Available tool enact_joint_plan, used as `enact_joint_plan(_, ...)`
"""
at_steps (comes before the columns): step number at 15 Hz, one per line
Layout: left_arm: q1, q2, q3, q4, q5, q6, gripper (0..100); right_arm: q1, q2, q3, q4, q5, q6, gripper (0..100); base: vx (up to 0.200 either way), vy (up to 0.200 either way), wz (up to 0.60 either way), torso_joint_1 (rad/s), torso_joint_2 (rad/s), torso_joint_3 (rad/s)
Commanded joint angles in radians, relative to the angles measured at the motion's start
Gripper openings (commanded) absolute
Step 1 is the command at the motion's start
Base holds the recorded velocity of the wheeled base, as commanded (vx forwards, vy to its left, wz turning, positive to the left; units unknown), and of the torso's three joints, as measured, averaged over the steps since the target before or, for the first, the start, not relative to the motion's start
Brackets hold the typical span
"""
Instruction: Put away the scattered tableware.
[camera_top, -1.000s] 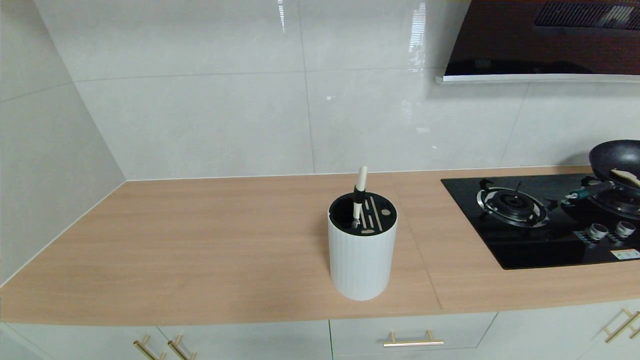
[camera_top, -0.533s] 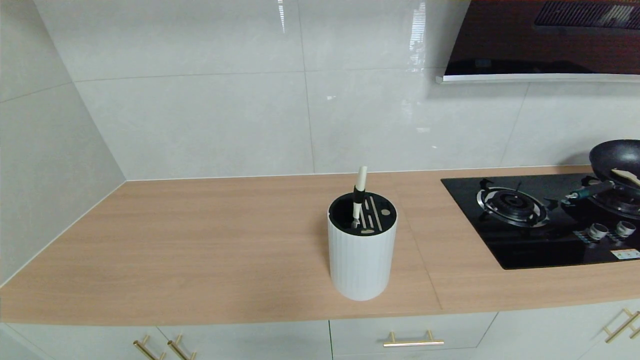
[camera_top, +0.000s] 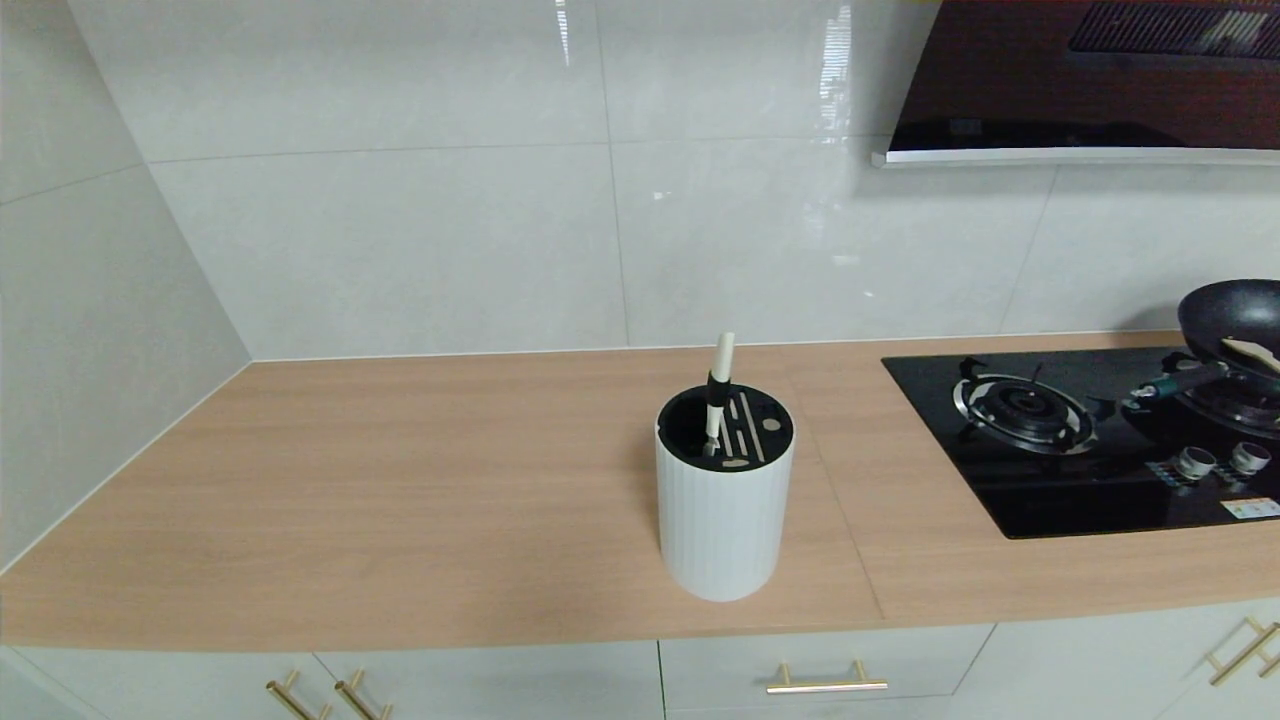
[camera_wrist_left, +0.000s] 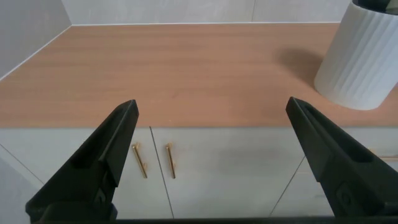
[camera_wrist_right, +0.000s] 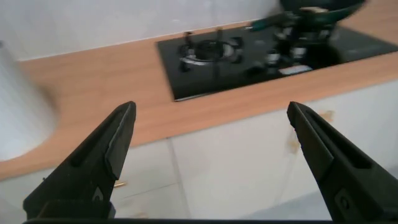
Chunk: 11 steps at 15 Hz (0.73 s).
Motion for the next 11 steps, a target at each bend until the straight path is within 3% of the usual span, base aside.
enact_joint_plan(1, 0.0, 0.002, 0.0, 0.0, 0.002, -0.001, 100, 0.0, 0.003, 0.001, 0.03, 0.058, -0.007, 100, 0.0, 0.0, 0.0, 0.0, 0.0, 0.0)
enact_joint_plan(3, 0.0, 0.002, 0.0, 0.0, 0.0, 0.001, 100, 0.0, 0.003, 0.001, 0.041, 0.097, -0.104, 100, 0.0, 0.0, 0.0, 0.0, 0.0, 0.0)
enact_joint_plan(11, 0.0, 0.002, 0.0, 0.0, 0.0, 0.001, 100, 0.0, 0.003, 0.001, 0.039, 0.105, -0.069, 100, 0.0, 0.0, 0.0, 0.0, 0.0, 0.0)
